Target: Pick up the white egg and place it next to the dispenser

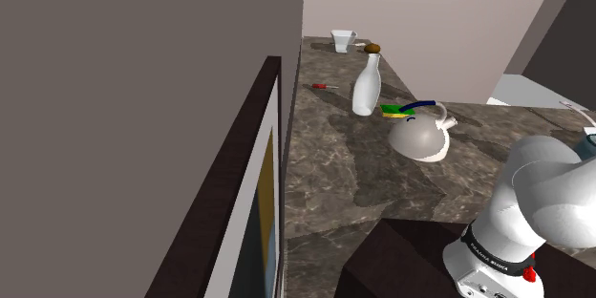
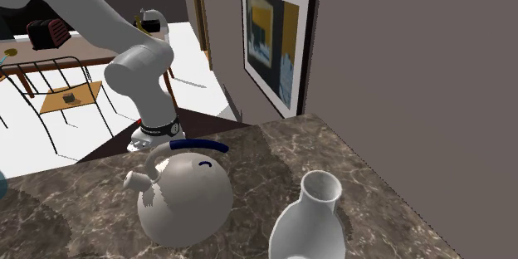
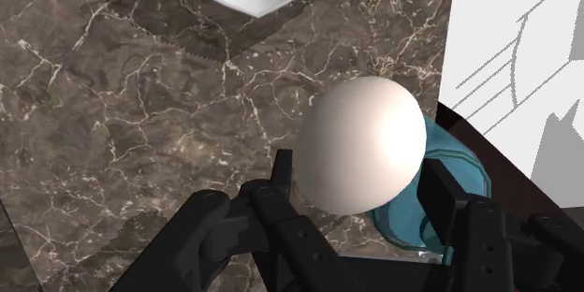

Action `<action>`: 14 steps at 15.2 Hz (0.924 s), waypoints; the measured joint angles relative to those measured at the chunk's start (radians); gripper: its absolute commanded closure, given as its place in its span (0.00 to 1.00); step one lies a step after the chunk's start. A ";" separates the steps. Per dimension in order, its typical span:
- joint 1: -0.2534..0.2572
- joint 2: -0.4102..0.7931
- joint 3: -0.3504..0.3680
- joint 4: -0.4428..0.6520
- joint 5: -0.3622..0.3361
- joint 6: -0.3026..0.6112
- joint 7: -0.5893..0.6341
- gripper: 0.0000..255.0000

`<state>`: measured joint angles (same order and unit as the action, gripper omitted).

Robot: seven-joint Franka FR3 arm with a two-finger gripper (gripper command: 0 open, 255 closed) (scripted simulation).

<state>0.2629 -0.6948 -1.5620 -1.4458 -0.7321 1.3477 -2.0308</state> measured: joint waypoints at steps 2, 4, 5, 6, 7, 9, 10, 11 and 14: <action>-0.018 -0.007 0.003 -0.031 -0.005 0.022 0.005 1.00; -0.030 -0.015 0.004 -0.063 -0.010 0.046 0.015 1.00; -0.035 -0.019 0.003 -0.076 -0.013 0.056 0.018 1.00; -0.038 -0.023 0.001 -0.087 -0.016 0.066 0.020 1.00; -0.046 -0.027 0.002 -0.106 -0.019 0.079 0.026 1.00; -0.054 -0.035 -0.001 -0.134 -0.026 0.102 0.035 1.00; -0.059 -0.038 -0.002 -0.145 -0.029 0.111 0.038 1.00; -0.064 -0.042 -0.003 -0.159 -0.033 0.121 0.041 1.00; -0.070 -0.055 -0.013 -0.194 -0.046 0.153 0.052 1.00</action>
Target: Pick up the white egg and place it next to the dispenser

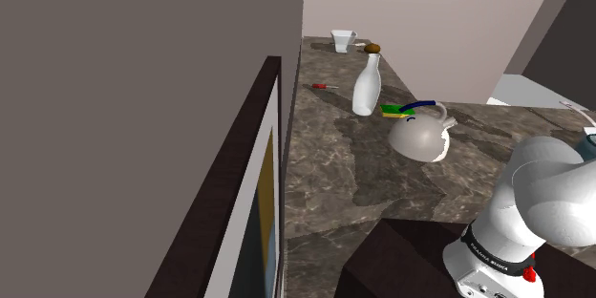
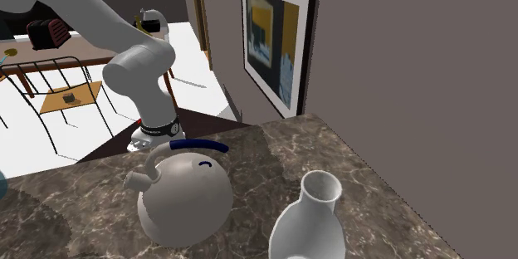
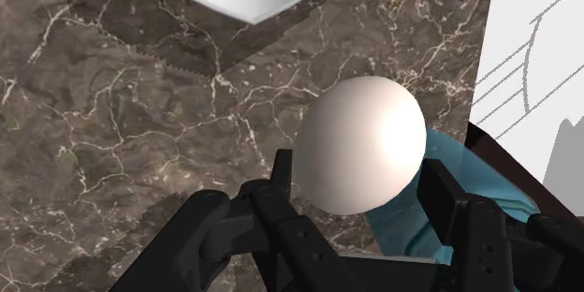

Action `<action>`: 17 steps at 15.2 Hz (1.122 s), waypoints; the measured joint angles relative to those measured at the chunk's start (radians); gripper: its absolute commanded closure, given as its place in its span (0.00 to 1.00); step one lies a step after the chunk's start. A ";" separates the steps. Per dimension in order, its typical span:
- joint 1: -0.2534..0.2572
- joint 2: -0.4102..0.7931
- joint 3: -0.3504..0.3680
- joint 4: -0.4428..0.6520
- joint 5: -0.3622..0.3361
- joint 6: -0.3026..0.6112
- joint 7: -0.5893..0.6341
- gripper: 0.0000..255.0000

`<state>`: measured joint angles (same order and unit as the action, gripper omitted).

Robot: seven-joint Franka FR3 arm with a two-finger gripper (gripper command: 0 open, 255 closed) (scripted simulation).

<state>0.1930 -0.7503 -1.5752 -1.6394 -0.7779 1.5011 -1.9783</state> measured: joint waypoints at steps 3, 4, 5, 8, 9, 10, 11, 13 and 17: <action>-0.008 -0.011 -0.008 -0.033 -0.012 0.029 0.010 1.00; -0.006 -0.016 -0.014 -0.040 -0.017 0.038 0.014 1.00; -0.008 -0.020 -0.018 -0.051 -0.021 0.048 0.018 1.00; -0.016 -0.031 -0.028 -0.084 -0.034 0.077 0.028 1.00; -0.018 -0.035 -0.032 -0.096 -0.039 0.088 0.033 1.00; -0.016 -0.040 -0.038 -0.104 -0.045 0.097 0.036 1.00; -0.015 -0.044 -0.044 -0.111 -0.050 0.106 0.039 1.00; -0.012 -0.053 -0.057 -0.124 -0.061 0.123 0.045 1.00; -0.008 -0.071 -0.083 -0.153 -0.084 0.160 0.057 1.00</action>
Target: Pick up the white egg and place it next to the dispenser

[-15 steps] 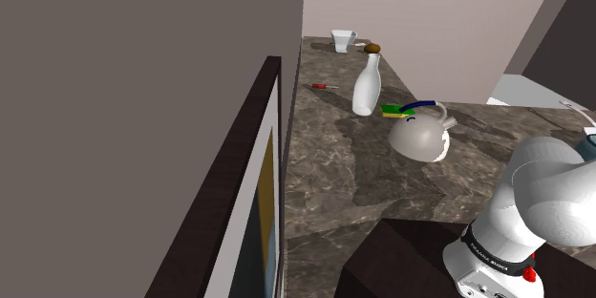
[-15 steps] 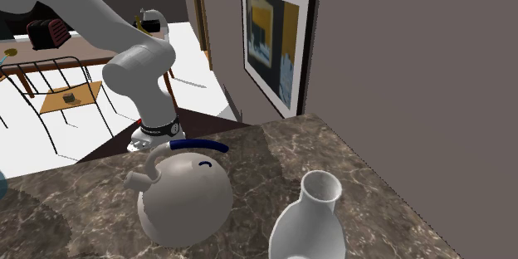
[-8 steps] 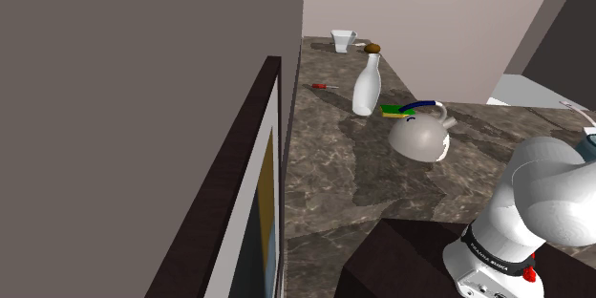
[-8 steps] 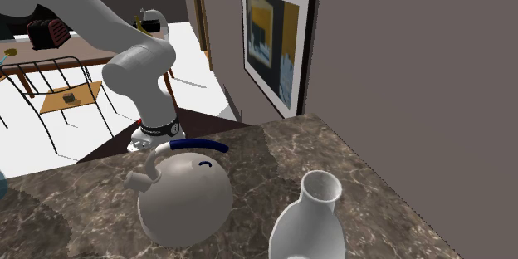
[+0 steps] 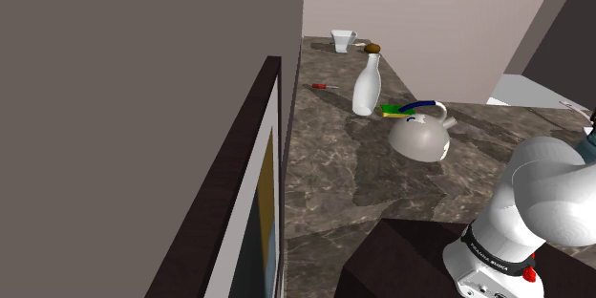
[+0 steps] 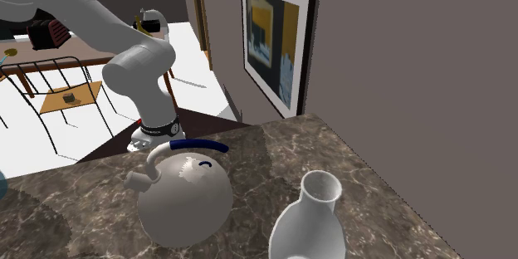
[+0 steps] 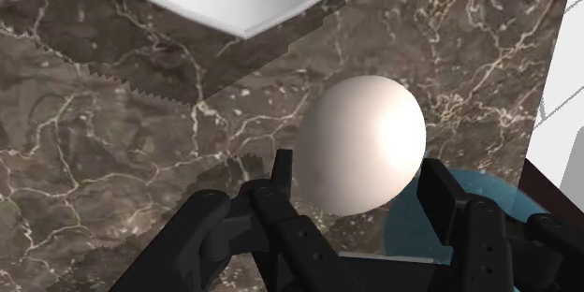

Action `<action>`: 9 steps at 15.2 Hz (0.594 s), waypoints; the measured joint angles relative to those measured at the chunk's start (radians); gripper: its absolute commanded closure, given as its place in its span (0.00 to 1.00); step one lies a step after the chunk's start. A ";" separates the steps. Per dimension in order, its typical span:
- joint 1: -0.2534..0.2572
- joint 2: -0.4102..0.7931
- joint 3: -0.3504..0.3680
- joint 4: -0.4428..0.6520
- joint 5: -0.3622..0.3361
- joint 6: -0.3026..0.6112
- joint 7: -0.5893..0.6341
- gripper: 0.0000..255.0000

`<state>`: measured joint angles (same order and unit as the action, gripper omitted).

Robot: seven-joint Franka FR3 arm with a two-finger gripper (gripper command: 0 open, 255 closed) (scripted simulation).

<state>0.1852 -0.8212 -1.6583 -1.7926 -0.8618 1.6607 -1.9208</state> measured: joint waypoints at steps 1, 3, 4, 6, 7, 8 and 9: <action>0.001 -0.004 -0.006 -0.007 -0.005 0.009 0.004 1.00; 0.002 -0.013 -0.018 -0.023 -0.017 0.027 0.011 1.00; 0.006 -0.018 -0.026 -0.026 -0.023 0.035 0.013 1.00; 0.008 -0.026 -0.039 -0.040 -0.035 0.051 0.020 1.00; 0.010 -0.028 -0.042 -0.043 -0.039 0.059 0.024 1.00; 0.013 -0.030 -0.046 -0.044 -0.044 0.066 0.026 1.00; 0.015 -0.033 -0.051 -0.044 -0.050 0.075 0.029 1.00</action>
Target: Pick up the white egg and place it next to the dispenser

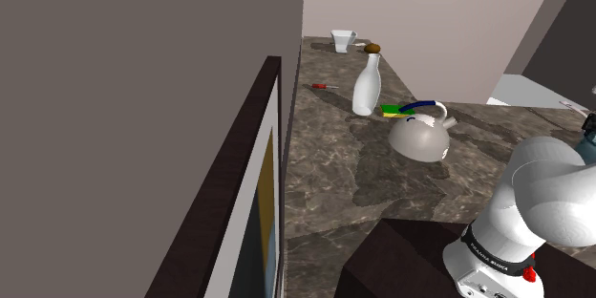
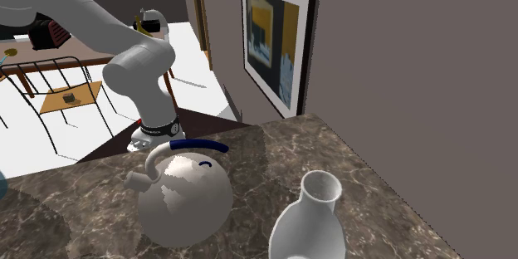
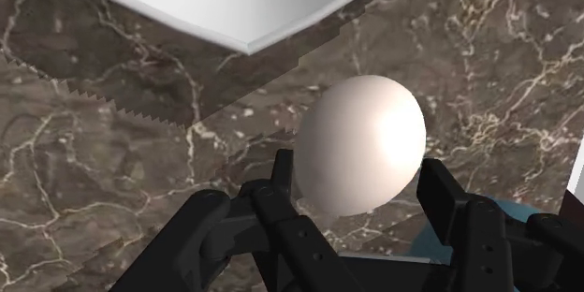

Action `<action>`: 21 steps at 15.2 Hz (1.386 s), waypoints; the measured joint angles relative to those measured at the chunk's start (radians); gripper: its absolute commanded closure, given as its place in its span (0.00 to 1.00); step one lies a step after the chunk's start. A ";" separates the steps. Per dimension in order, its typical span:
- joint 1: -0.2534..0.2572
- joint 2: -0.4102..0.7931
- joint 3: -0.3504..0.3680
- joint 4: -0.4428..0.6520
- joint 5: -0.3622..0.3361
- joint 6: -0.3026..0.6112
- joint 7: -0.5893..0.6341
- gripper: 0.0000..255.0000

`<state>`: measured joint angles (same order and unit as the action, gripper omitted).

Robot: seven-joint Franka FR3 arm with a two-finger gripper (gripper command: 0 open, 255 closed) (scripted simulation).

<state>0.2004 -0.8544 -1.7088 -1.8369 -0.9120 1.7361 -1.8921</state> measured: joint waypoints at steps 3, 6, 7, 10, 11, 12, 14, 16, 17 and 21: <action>0.021 -0.009 -0.010 0.003 0.002 0.024 0.012 1.00; 0.016 0.004 -0.019 -0.006 0.054 0.038 0.010 1.00; 0.011 0.014 -0.024 -0.012 0.073 0.044 0.005 1.00; 0.019 0.047 -0.053 -0.017 0.117 0.070 -0.011 0.00; 0.018 0.054 -0.057 -0.024 0.130 0.081 -0.009 0.00; 0.019 0.057 -0.060 -0.027 0.150 0.085 -0.009 0.00; 0.035 0.057 -0.068 -0.017 0.194 0.084 -0.006 0.00; 0.028 0.084 -0.079 -0.036 0.225 0.104 -0.020 0.00; 0.031 0.110 -0.093 -0.035 0.230 0.111 -0.037 0.00; 0.044 0.165 -0.098 0.015 0.177 0.057 -0.087 0.00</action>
<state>0.2443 -0.6890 -1.8067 -1.8221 -0.7352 1.7932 -1.9796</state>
